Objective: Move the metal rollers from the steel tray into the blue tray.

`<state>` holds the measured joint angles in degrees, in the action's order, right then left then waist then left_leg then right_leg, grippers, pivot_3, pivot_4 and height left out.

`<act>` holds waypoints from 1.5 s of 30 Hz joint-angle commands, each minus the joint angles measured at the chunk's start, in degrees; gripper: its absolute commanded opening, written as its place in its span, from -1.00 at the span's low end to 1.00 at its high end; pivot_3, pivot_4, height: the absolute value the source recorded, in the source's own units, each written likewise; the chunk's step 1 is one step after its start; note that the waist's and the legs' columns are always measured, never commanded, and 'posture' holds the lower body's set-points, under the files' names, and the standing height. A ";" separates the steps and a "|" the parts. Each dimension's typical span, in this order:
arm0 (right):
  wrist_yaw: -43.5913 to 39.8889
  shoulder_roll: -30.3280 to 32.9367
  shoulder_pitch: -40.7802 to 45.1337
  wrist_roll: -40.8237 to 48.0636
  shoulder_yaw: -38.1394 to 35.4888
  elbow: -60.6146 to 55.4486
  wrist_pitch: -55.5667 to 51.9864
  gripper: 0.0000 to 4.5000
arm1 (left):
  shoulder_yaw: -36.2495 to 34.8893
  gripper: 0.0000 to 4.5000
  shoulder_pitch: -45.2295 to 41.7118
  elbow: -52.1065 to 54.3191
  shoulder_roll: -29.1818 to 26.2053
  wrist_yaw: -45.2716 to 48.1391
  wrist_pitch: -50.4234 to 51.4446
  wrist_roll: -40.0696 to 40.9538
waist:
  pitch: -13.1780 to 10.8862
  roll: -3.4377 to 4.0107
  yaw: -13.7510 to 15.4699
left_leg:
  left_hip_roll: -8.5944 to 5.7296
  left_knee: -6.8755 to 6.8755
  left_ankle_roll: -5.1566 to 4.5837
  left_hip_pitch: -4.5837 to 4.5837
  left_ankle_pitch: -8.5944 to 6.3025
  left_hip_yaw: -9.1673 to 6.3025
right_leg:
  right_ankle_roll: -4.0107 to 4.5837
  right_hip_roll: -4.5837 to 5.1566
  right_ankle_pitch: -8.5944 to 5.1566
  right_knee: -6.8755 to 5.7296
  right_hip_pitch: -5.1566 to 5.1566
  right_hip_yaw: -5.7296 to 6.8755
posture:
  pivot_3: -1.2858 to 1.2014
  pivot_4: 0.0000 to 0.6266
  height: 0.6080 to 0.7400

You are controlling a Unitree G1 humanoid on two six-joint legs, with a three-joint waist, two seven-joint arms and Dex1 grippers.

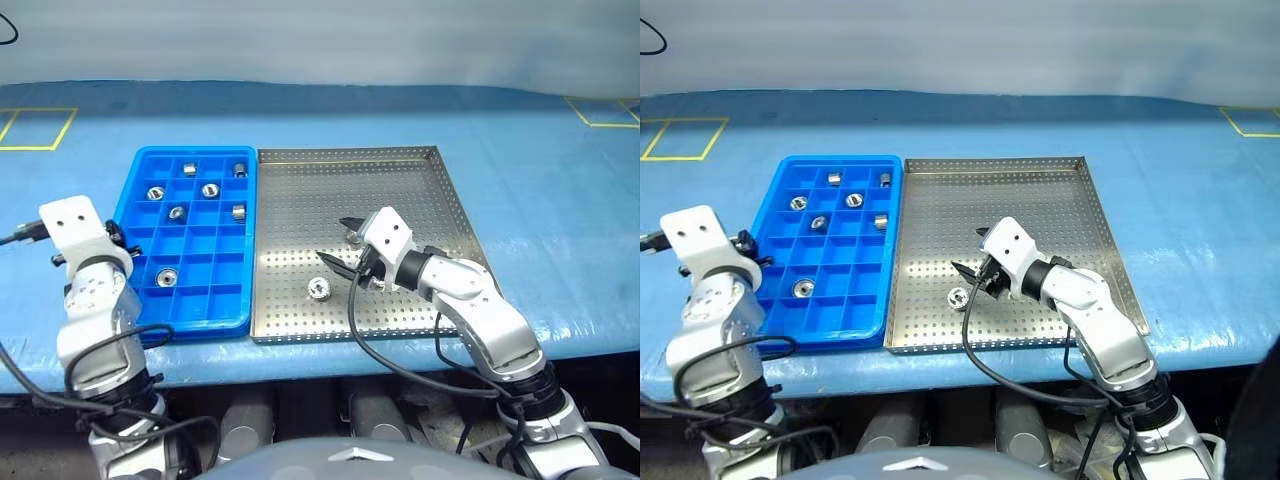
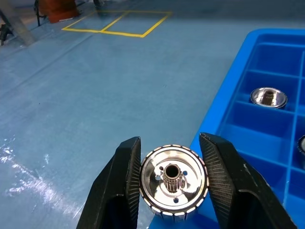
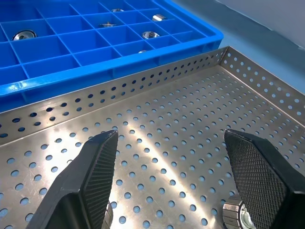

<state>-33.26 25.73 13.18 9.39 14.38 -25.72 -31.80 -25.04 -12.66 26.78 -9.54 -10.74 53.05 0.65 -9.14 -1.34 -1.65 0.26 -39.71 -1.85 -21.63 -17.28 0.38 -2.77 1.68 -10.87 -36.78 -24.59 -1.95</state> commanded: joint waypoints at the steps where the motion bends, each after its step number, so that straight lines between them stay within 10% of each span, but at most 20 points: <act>1: 0.66 0.12 -0.23 -0.11 -1.44 -2.35 0.81 0.65 | 1.31 -0.28 -2.07 -1.47 -1.57 0.95 -2.07 -0.27 | 0.00 0.00 -0.32 | 0.01 0.00 0.00 0.00 0.00 0.00 | 0.00 0.00 0.00 0.00 0.00 0.01 | -0.04 -0.52 1.00; 8: 1.71 0.38 -0.92 -0.20 -2.11 -3.14 0.58 0.65 | 3.35 -0.28 -0.04 -3.92 -1.76 4.08 -1.08 0.71 | 0.00 0.00 -0.79 | 0.02 0.02 0.00 -0.01 0.00 0.00 | 0.00 0.02 0.00 0.00 -0.02 0.04 | -0.06 -0.52 1.00; 16: 2.50 0.35 -0.91 -0.22 -2.51 -3.12 0.60 0.65 | 1.51 0.87 0.26 -2.92 -0.33 3.82 -0.02 1.35 | 0.00 0.00 -0.95 | 0.03 0.02 0.01 -0.01 0.00 0.00 | 0.01 0.03 0.00 -0.01 -0.02 0.07 | -0.06 -0.52 1.00; 29: 4.60 1.75 -3.87 -0.67 -4.73 -6.40 -0.69 0.65 | 21.02 0.87 -4.74 10.53 -2.10 25.98 14.40 25.07 | 0.03 0.03 -2.74 | -0.02 0.01 -0.08 -0.07 -0.06 0.03 | -0.04 0.09 0.02 0.05 -0.01 0.06 | -0.15 -0.52 1.00; 45: 8.27 1.82 -8.64 -2.37 -7.84 -10.64 -2.90 0.65 | 36.88 0.87 0.83 4.08 -13.37 32.36 13.64 23.70 | 0.02 0.11 -9.37 | 0.06 0.03 0.03 0.05 -0.01 0.12 | -0.28 -0.22 -0.16 -0.05 -0.03 -0.33 | -0.22 -0.52 1.00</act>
<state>-25.71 27.59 4.30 7.14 7.90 -34.06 -35.15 9.51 -12.15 31.71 -21.45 21.00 68.23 25.59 -9.12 -1.23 -11.02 0.32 -39.68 -1.83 -21.58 -17.29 0.49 -3.06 1.45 -11.03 -36.84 -24.63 -2.29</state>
